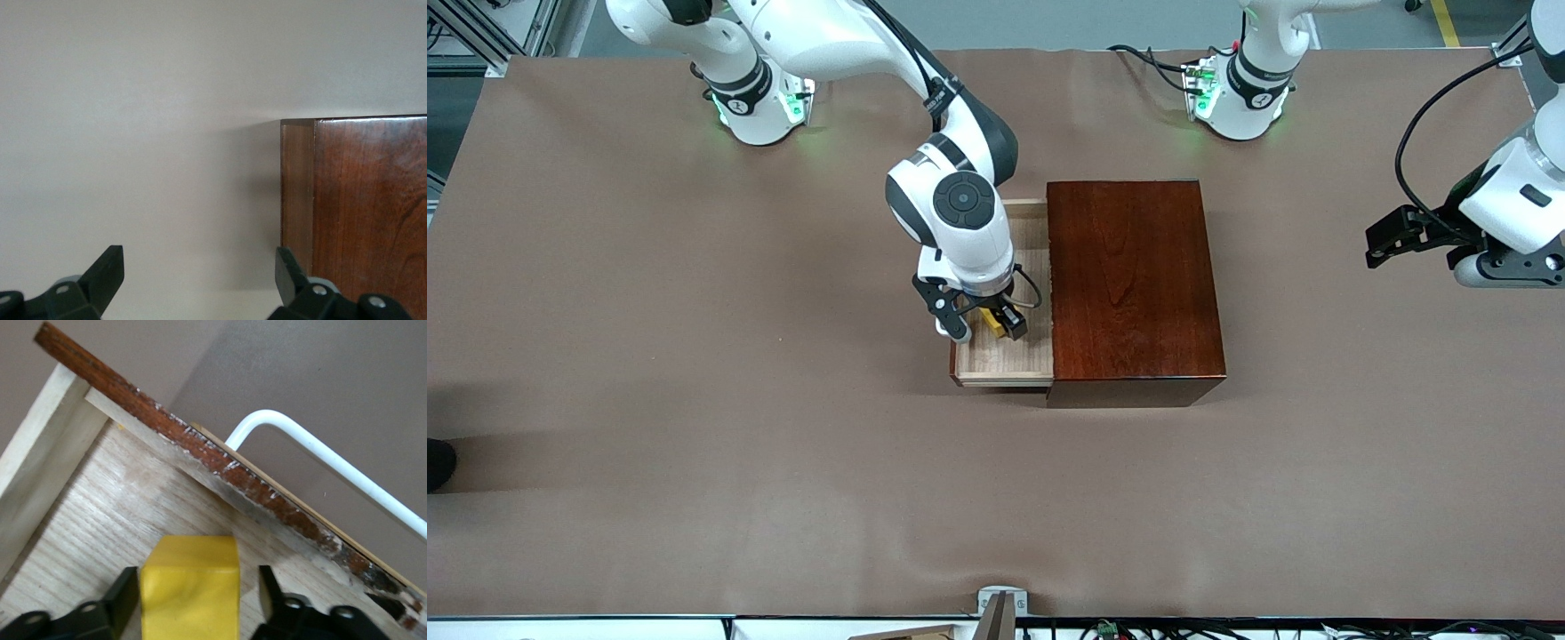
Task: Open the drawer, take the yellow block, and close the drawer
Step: 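Close the right gripper on the yellow block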
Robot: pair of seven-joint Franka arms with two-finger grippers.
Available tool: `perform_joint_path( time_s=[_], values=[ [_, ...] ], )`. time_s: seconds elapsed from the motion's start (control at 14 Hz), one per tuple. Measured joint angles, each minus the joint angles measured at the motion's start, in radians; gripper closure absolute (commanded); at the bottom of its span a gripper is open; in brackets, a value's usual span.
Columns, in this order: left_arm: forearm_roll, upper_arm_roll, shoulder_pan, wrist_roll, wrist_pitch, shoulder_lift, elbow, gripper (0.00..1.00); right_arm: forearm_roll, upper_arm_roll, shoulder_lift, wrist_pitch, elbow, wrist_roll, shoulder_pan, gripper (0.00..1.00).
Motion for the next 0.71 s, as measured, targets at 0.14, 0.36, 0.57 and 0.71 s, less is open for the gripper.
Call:
perform_joint_path(
  time_s=[0.14,0.36,0.57,0.71],
  values=[
    [0.0,0.0,0.0,0.0,0.0,0.0,0.0,0.0,0.0,0.0,0.0,0.0,0.001,-0.018,0.0,1.0],
    [0.0,0.0,0.0,0.0,0.0,0.0,-0.001,0.0,0.0,-0.001,0.0,-0.002,0.011,-0.041,0.0,1.0],
    [0.0,0.0,0.0,0.0,0.0,0.0,-0.001,0.0,0.0,-0.005,-0.002,-0.062,0.088,-0.041,-0.012,1.0],
    [0.0,0.0,0.0,0.0,0.0,0.0,-0.001,0.0,0.001,-0.005,-0.006,-0.105,0.149,-0.041,-0.028,1.0]
  ],
)
